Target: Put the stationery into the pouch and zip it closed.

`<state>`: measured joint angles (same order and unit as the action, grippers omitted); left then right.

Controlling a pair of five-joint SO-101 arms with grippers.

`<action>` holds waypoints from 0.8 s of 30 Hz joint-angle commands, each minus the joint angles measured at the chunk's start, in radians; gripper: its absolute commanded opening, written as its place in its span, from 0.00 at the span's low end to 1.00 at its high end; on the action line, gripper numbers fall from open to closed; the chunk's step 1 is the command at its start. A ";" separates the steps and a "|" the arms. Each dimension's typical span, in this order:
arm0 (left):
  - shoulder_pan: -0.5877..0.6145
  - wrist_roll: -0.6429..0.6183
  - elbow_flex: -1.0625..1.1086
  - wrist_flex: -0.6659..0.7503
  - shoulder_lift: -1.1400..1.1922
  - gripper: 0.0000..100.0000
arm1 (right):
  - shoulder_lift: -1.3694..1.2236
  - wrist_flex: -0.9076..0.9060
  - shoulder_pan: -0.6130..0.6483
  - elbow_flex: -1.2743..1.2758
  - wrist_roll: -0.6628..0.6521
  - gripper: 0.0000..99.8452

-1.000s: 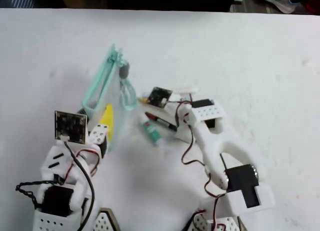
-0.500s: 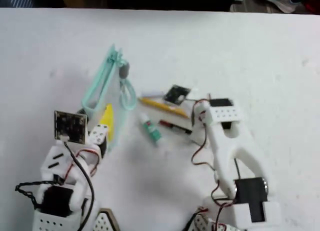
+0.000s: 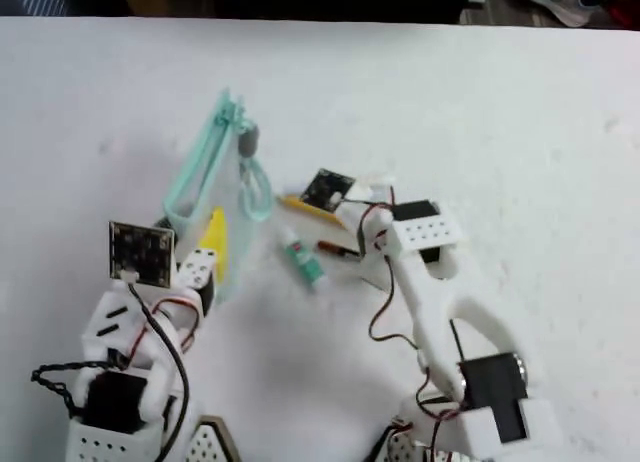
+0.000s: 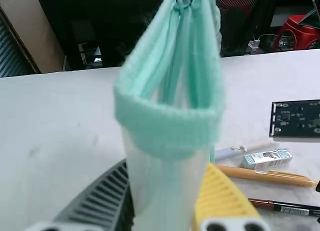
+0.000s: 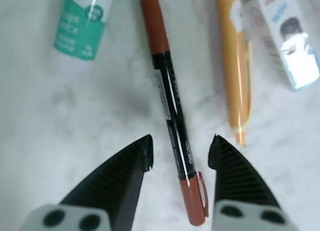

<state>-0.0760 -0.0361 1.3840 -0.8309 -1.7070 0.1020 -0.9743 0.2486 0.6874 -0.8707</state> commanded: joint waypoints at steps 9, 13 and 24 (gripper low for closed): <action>0.002 -0.012 -0.003 0.025 0.007 0.14 | -0.154 0.062 0.008 -0.069 0.009 0.02; 0.002 -0.012 -0.005 0.023 0.007 0.14 | -0.154 0.061 0.007 -0.066 0.009 0.02; -0.004 -0.012 -0.014 0.002 0.005 0.14 | -0.116 0.010 0.005 -0.089 0.011 0.02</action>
<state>-0.0760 -0.0361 1.3840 -0.8309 -1.7070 -0.0499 -0.9083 0.2409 0.6260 -0.8692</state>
